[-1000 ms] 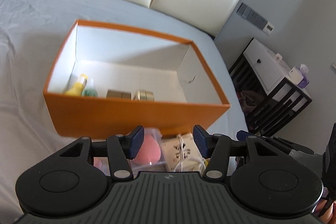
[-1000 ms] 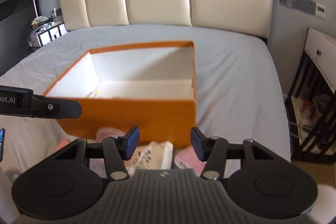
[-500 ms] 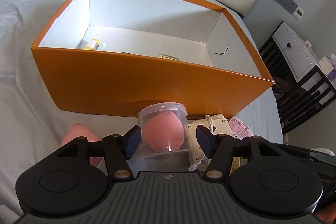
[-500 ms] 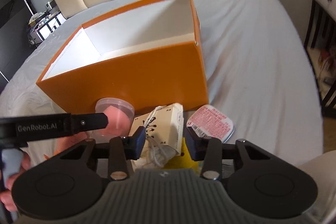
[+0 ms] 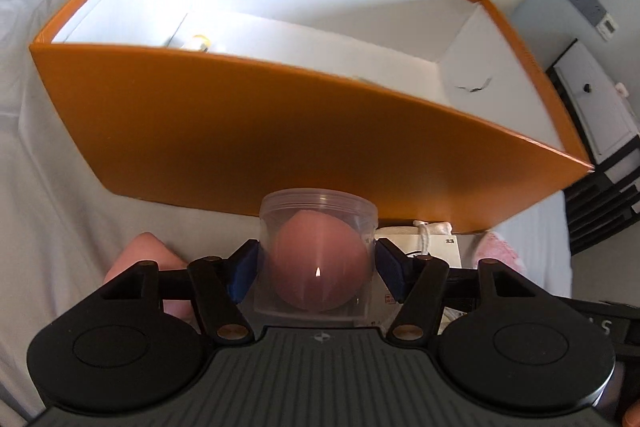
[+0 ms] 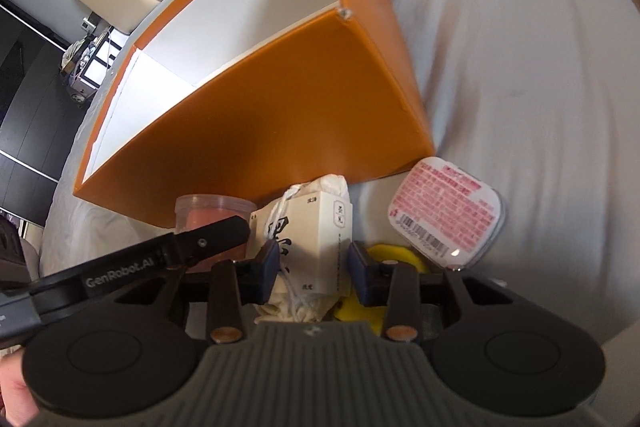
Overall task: Organize rigid objects
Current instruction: 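Grasp the pink sponge case with the left tool while the right tool grasps the white packet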
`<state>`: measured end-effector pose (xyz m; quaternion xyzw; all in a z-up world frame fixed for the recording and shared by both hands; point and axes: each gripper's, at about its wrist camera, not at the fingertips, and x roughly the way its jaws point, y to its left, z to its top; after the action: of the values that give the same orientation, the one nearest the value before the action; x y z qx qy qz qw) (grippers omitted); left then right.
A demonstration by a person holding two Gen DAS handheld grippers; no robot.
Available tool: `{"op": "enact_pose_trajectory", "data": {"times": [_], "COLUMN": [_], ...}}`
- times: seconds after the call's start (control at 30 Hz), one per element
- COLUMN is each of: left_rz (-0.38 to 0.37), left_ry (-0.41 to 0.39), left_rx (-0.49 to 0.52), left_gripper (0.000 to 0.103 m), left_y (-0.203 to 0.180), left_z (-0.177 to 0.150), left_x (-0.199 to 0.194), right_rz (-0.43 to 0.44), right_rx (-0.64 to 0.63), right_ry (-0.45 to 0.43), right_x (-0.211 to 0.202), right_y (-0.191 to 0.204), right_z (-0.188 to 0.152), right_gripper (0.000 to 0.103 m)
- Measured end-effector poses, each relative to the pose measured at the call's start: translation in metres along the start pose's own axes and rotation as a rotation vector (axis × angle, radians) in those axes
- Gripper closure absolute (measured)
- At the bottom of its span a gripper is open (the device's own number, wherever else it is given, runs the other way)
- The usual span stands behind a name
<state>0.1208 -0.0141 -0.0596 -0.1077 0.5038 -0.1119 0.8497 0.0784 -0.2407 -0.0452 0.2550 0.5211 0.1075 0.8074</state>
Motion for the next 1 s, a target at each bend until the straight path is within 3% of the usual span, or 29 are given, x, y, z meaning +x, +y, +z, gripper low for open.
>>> {"op": "enact_pose_trajectory", "data": {"times": [0.17, 0.3, 0.43, 0.7, 0.87, 1.0], "left_rz": [-0.010, -0.009, 0.007, 0.018, -0.008, -0.021], "left_ry": [-0.014, -0.021, -0.023, -0.023, -0.019, -0.072], "left_rx": [-0.015, -0.010, -0.015, -0.035, -0.067, -0.043], "left_gripper": [0.032, 0.032, 0.033, 0.033, 0.033, 0.033], "left_y": [0.004, 0.003, 0.004, 0.007, 0.012, 0.008], "left_z": [-0.002, -0.006, -0.005, -0.012, -0.019, -0.022], "left_x": [0.000, -0.002, -0.003, -0.009, -0.020, -0.039], "right_rz": [0.021, 0.047, 0.047, 0.079, 0.085, 0.070], "right_rx": [0.064, 0.122, 0.101, 0.061, -0.038, -0.098], "right_ry": [0.060, 0.062, 0.057, 0.008, -0.052, -0.104], "right_x": [0.020, 0.025, 0.031, 0.017, 0.004, -0.012], "right_y": [-0.001, -0.005, 0.003, 0.003, 0.018, 0.023], "right_z": [0.007, 0.008, 0.008, 0.001, -0.009, -0.020], "right_gripper": [0.055, 0.052, 0.047, 0.072, 0.076, 0.077]}}
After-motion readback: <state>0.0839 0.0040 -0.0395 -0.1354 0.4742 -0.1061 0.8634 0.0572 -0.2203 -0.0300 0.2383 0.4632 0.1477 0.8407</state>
